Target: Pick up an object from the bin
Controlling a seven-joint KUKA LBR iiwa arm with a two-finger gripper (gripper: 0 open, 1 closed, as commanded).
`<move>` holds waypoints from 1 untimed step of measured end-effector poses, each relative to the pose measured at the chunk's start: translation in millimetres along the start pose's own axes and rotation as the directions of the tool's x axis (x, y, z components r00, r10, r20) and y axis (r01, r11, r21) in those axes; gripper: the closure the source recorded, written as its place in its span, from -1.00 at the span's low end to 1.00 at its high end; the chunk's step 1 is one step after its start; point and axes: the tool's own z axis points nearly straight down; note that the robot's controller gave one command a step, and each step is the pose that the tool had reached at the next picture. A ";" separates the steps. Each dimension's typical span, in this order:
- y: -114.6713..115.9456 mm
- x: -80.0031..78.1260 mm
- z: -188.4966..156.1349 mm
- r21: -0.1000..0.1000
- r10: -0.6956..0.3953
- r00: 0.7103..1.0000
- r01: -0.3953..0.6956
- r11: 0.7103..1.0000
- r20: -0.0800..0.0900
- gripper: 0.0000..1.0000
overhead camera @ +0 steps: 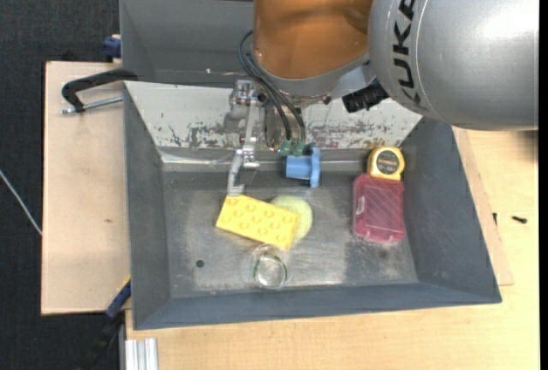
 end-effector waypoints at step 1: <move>0.2 -8.2 50.3 0.003 0.093 0.996 -0.093 0.996 -0.003 -1.00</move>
Offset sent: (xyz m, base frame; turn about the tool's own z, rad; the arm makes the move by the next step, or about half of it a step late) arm 0.0419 -0.0460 -0.0328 0.1234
